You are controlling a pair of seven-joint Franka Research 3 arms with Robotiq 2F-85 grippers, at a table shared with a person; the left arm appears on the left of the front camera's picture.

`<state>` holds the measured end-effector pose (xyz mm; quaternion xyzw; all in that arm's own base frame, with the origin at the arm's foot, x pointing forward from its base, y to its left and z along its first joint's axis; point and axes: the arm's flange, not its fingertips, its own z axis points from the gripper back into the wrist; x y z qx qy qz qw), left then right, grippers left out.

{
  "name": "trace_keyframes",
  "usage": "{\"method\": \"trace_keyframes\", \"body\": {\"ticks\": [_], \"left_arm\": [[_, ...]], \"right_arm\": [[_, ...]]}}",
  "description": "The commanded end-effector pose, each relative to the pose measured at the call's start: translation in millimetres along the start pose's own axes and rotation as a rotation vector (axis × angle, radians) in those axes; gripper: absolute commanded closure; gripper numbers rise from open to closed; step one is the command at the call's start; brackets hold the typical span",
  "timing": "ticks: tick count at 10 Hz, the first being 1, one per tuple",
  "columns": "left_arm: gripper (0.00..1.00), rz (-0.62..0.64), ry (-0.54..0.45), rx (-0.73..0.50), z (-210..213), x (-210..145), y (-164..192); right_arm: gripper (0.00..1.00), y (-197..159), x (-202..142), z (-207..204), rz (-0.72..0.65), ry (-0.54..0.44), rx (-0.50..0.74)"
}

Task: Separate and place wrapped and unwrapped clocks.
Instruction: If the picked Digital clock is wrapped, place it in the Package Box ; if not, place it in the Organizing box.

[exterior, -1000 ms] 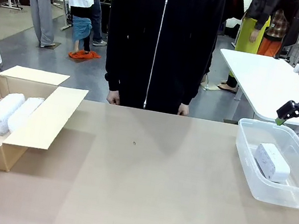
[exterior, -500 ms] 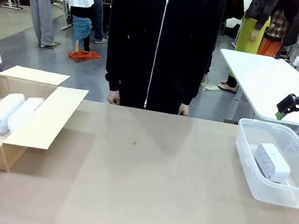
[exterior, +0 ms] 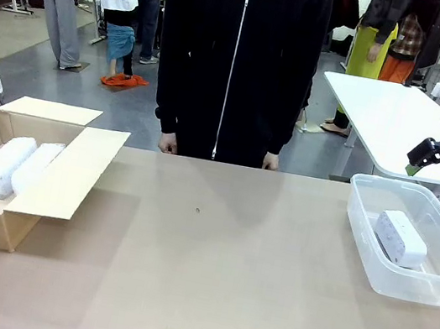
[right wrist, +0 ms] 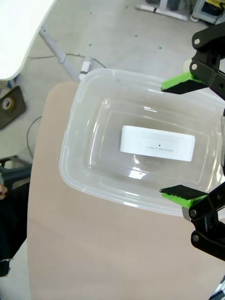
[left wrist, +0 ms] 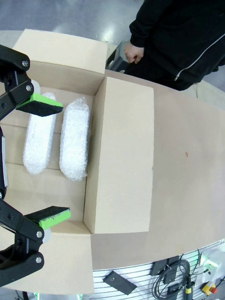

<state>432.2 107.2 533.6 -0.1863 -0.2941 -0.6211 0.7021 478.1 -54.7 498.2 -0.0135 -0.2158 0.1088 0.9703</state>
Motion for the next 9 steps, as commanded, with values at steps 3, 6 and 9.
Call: {"method": "trace_keyframes", "body": {"ticks": [3, 6, 9], "left_arm": [[0.0, -0.009, -0.014, 0.0, 0.4, 0.3, -0.3], [0.0, -0.009, -0.014, 0.0, 0.4, 0.3, -0.3], [0.0, -0.009, -0.014, 0.0, 0.4, 0.3, -0.3]], "right_arm": [[0.0, 0.0, -0.2, -0.1, -0.001, 0.001, 0.001], [0.0, 0.0, -0.2, -0.1, -0.001, 0.001, 0.001], [0.0, 0.0, -0.2, -0.1, -0.001, 0.001, 0.001]]}}
